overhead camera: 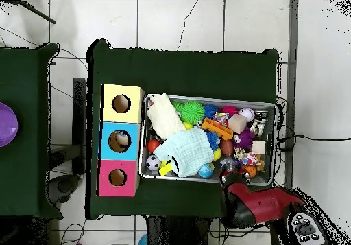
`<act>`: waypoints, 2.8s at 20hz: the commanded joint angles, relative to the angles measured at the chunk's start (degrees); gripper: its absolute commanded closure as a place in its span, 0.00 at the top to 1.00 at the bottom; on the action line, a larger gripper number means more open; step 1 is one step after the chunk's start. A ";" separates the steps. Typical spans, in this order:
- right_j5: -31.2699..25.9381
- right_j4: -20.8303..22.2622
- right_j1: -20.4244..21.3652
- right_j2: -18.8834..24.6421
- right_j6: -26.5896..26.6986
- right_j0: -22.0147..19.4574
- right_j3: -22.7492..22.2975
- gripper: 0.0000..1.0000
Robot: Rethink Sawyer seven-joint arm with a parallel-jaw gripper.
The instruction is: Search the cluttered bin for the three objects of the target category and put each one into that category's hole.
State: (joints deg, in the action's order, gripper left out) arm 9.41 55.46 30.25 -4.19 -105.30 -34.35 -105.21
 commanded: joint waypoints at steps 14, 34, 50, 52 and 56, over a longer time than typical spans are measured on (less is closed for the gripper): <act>-0.53 0.13 -3.06 2.15 -4.26 2.67 1.94 1.00; 8.64 -3.97 -12.65 -5.51 -4.27 8.54 7.51 1.00; 9.70 -4.35 -13.51 -6.85 -3.78 9.30 8.61 1.00; 10.14 -4.50 -13.97 -7.15 -3.69 9.51 9.01 1.00; 11.05 -4.97 -14.82 -7.53 -3.79 9.57 9.55 1.00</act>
State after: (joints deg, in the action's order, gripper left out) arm 18.10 53.36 21.98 -13.96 -105.30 -25.26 -102.56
